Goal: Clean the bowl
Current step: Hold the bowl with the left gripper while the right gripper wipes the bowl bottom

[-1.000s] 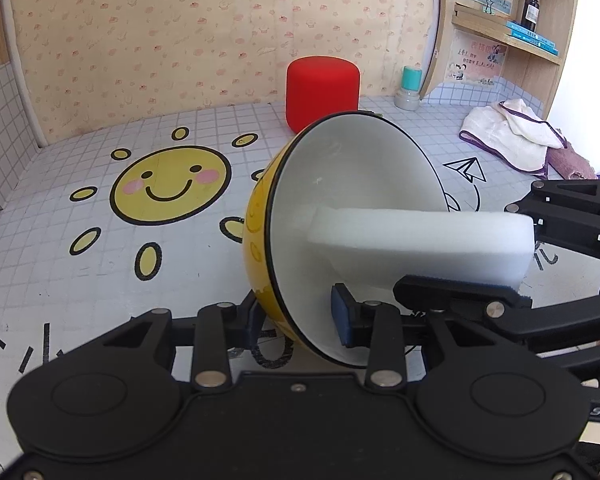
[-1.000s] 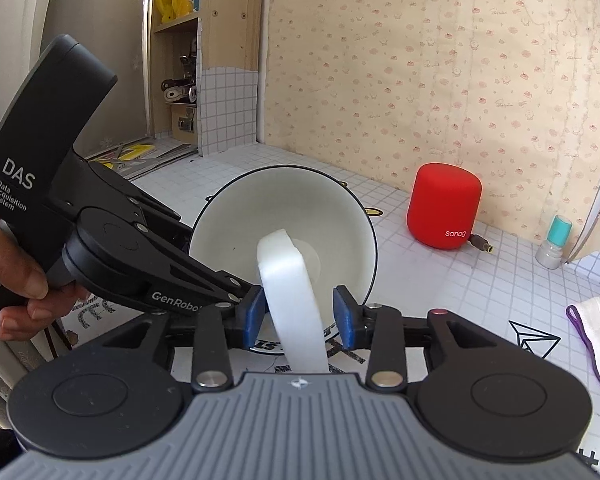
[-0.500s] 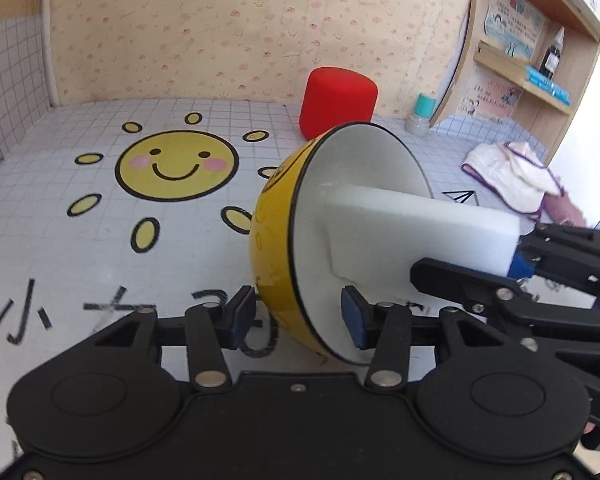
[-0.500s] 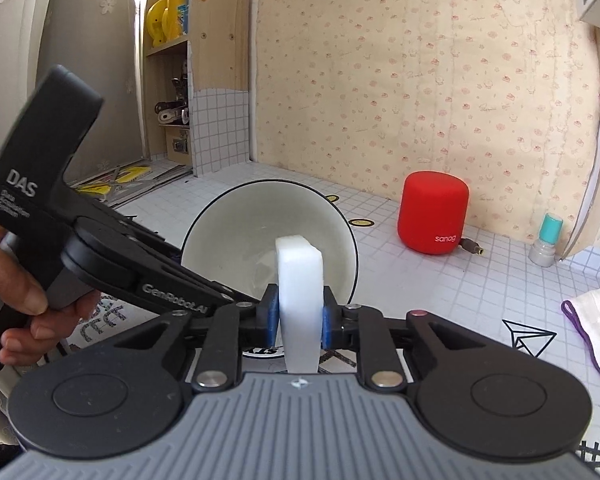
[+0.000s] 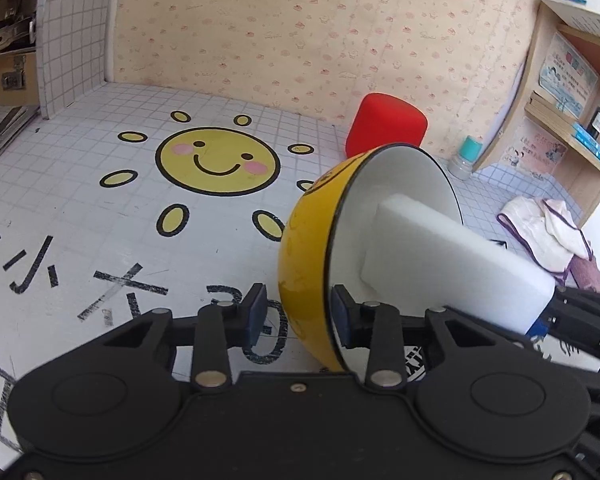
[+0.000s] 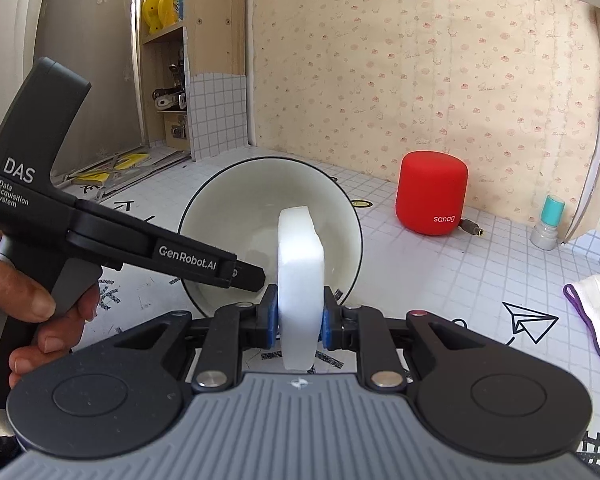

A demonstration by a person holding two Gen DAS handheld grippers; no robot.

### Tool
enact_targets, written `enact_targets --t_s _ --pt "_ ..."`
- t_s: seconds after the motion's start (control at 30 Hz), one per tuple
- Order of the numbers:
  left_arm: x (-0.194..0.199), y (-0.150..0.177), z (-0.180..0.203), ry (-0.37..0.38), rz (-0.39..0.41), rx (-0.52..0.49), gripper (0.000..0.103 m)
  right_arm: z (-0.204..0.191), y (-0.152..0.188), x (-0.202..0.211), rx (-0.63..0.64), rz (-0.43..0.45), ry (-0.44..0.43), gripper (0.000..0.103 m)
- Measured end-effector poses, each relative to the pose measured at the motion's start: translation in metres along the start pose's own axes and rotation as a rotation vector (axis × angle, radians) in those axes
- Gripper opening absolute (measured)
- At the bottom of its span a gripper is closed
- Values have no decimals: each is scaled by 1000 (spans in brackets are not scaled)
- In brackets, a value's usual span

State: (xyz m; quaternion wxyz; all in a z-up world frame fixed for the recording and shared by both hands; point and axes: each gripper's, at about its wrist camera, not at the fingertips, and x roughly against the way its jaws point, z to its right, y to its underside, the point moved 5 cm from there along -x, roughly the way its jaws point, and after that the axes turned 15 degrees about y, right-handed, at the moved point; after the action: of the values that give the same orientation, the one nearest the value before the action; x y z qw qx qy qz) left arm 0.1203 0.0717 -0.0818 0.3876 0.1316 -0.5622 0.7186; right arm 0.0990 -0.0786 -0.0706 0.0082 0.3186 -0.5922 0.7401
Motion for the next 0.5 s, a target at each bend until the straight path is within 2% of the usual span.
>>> enact_targets --t_s 0.07,0.27,0.37,0.5 --pt "-1 -3 4 -5 -39 -86 38 -2 -6 0 5 12 -10 22" --pt "2 -9 7 3 -89 -190 38 -19 -13 -6 53 15 -34 23" --pt "4 -10 6 13 -84 -178 38 -23 -16 -10 67 16 -33 22" --pt "3 -9 7 20 -81 -175 38 -19 -17 -16 57 8 13 23"
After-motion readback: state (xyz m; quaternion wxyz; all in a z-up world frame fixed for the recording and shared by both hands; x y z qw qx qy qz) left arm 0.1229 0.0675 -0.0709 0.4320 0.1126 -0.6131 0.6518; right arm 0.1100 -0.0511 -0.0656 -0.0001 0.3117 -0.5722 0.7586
